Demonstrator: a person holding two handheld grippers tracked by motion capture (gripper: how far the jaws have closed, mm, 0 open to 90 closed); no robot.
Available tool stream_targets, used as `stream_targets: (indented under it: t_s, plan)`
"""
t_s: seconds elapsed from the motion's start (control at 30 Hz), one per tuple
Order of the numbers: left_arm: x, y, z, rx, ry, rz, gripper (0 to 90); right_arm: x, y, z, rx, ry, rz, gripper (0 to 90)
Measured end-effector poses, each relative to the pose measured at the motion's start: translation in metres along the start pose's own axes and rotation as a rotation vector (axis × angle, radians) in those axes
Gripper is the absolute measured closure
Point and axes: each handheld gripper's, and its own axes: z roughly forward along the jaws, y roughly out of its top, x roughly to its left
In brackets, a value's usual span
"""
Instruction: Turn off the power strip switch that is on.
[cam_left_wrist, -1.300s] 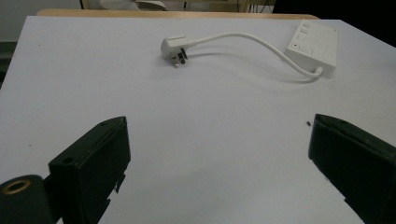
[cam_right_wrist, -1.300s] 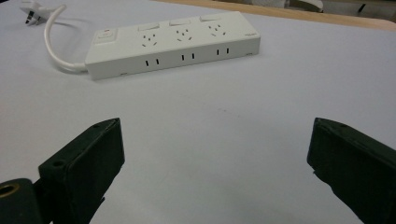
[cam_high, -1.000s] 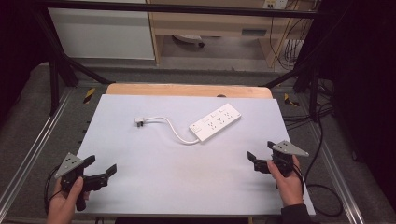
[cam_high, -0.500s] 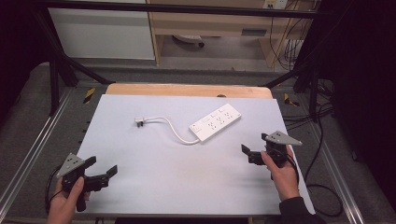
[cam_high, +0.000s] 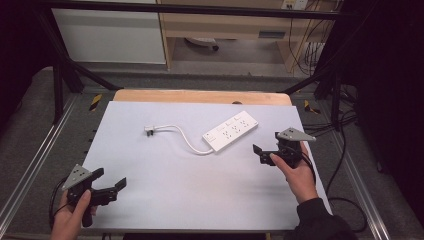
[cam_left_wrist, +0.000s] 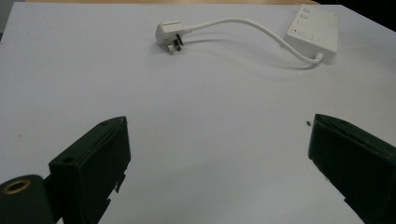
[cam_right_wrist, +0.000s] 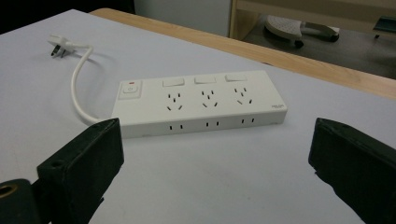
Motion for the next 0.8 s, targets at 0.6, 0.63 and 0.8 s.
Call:
stream_targets:
  t_s: [0.6,0.63,0.8]
  plan:
    - [-0.001,0.0,0.001,0.003,-0.007,0.005,5.6,-0.006,0.031,0.014,0.002,-0.024,-0.01,9.6]
    - [-0.001,0.0,0.0,0.004,-0.006,0.004,5.5,-0.007,0.032,0.014,0.003,-0.014,-0.003,12.0]
    - [-0.001,0.0,0.0,0.006,-0.009,0.007,5.5,-0.007,0.038,0.019,0.003,-0.009,-0.005,14.4]
